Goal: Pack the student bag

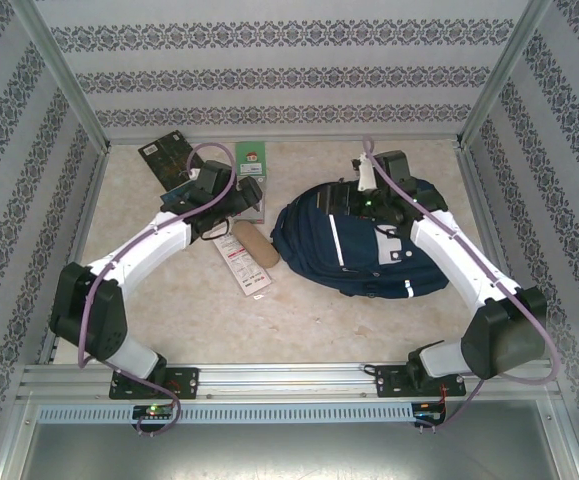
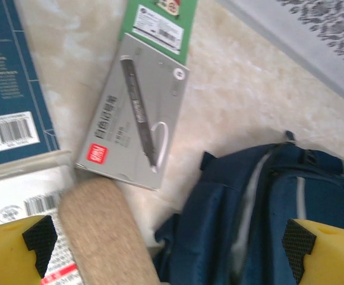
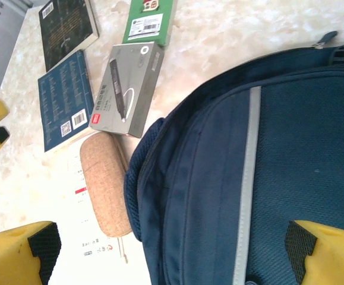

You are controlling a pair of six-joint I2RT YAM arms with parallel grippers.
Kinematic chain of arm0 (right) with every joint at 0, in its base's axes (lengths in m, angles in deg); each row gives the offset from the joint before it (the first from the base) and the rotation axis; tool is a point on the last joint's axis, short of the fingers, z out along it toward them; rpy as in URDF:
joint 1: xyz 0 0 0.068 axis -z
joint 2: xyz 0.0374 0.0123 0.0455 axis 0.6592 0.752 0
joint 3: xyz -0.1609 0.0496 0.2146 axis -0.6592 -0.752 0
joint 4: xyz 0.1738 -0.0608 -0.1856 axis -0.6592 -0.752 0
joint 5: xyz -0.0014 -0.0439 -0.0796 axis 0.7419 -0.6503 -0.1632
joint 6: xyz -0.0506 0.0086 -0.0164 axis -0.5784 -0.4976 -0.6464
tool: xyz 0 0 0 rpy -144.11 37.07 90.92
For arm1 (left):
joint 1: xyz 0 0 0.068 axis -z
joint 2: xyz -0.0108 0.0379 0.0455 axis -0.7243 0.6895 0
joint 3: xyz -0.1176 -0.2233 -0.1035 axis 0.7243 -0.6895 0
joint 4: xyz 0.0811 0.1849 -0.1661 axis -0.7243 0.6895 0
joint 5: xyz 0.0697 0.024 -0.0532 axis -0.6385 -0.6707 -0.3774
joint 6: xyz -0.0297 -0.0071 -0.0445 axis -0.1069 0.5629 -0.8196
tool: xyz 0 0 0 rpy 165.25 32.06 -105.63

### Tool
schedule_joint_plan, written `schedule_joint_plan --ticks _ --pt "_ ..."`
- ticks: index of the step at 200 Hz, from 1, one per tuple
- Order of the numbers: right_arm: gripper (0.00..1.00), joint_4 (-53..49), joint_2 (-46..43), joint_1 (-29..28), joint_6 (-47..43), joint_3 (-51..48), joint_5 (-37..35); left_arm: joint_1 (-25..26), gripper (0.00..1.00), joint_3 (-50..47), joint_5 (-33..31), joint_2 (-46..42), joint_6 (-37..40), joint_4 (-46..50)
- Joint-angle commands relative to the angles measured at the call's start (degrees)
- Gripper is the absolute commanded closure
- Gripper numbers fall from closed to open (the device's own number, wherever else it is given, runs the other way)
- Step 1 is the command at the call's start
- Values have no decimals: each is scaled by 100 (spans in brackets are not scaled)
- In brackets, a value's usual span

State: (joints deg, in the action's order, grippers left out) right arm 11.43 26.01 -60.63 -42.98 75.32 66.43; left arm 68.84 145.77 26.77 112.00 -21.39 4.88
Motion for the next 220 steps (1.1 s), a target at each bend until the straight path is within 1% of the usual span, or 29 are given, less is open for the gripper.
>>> schedule_joint_plan --ticks 1,35,61,86,120,147,171,192,220 --pt "2 178 110 -313 90 265 -508 -361 1 82 266 309 424 62" --pt "2 407 312 -685 365 445 -528 -980 0 262 752 1016 492 -366" --pt "2 319 579 -950 394 711 -542 -1336 1 523 932 1591 358 -490" --pt "2 358 774 -1180 453 847 -528 -1547 4 690 1160 2095 180 -588" --pt "2 397 1140 -1527 521 1038 -468 -1653 4 709 1130 2411 13 -513" --pt "2 396 1434 -1755 521 1248 -402 -1697 5 374 955 2316 -126 -313" --pt "2 353 1630 -1895 462 1464 -431 -1785 5 -155 793 1991 -250 -74" --pt "2 215 1829 -1979 399 1737 -459 -1861 5 -759 521 1466 -283 114" --pt "2 -165 2172 -2189 187 2242 -933 -1927 5 -1515 312 631 -243 304"
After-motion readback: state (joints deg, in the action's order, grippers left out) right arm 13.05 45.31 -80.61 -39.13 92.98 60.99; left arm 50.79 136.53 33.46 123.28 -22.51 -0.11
